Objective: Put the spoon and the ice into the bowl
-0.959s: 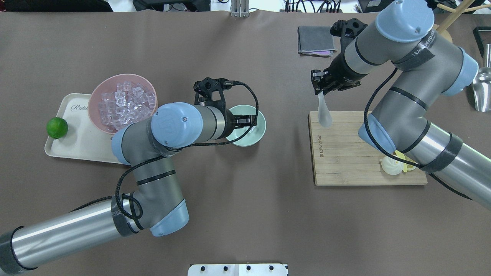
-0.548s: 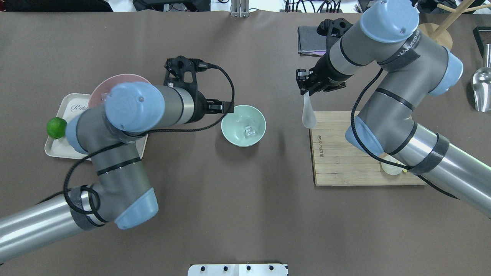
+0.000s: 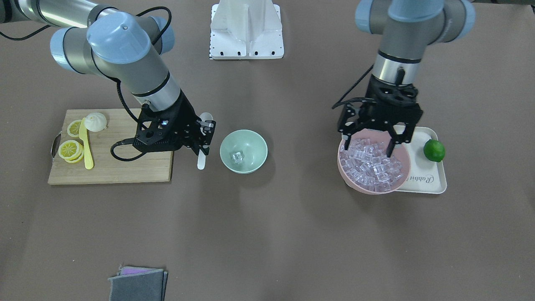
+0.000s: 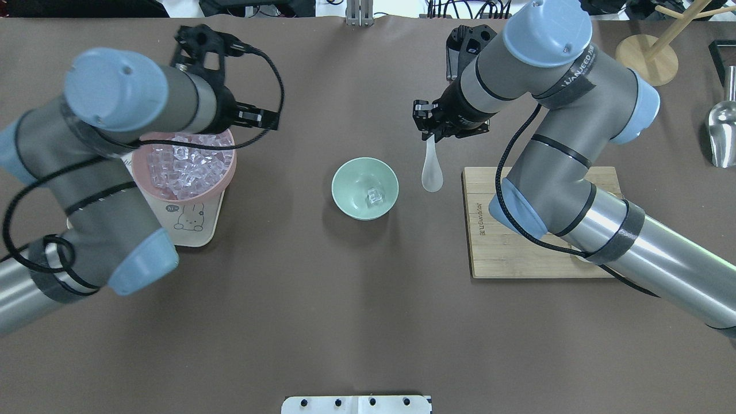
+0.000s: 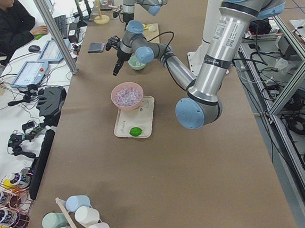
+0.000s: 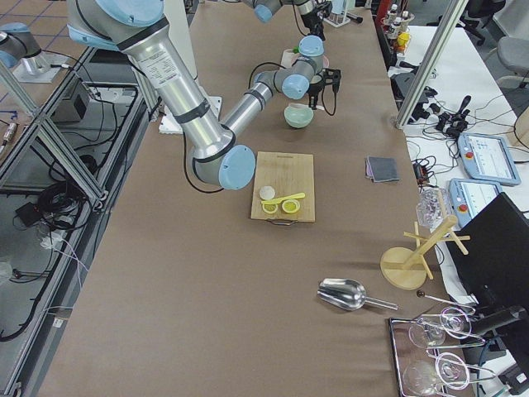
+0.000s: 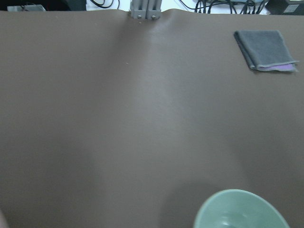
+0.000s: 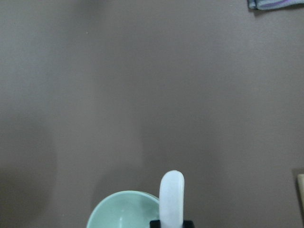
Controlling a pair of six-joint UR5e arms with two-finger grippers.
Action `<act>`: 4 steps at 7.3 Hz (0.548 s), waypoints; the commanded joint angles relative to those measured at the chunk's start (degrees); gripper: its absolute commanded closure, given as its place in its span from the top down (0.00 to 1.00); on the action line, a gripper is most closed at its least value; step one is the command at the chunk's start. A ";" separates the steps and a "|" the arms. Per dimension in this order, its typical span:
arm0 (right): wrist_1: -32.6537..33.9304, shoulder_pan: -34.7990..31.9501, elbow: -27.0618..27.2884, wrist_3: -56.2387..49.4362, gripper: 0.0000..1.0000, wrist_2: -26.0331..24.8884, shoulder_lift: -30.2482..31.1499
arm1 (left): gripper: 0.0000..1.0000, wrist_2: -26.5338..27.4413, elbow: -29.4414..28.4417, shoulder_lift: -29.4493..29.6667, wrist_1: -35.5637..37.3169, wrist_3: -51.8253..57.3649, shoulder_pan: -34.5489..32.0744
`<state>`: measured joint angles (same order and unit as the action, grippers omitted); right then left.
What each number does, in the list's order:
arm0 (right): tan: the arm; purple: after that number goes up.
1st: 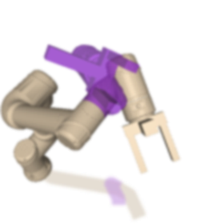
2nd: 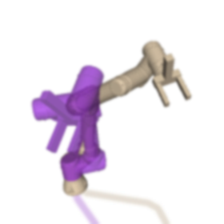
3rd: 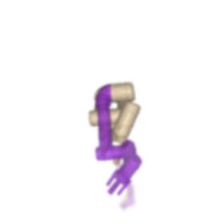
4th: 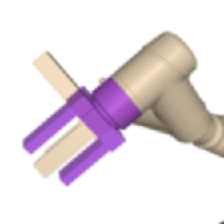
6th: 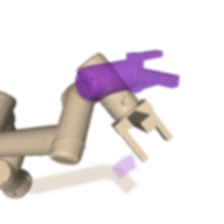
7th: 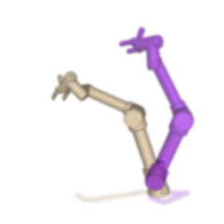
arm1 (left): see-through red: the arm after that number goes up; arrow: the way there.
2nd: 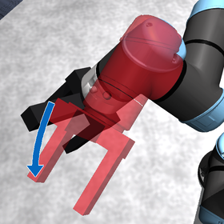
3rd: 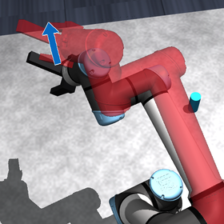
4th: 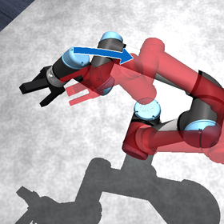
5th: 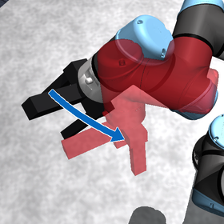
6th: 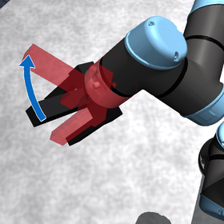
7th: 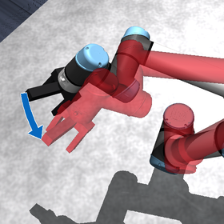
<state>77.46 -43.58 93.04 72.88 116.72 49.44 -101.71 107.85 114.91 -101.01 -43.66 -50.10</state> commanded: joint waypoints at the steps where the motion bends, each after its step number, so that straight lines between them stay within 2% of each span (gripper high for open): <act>1: -0.55 3.05 -5.48 1.04 0.00 -5.84 -6.44 | 0.98 -3.76 0.25 -4.94 -2.24 1.82 -4.48; 4: -7.92 5.34 -12.68 1.13 0.00 -11.22 -8.31 | 0.98 -3.76 0.25 -5.13 -2.35 1.73 -5.62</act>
<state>72.28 -39.28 83.27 73.97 108.03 41.63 -105.41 108.21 109.86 -103.27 -41.94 -55.13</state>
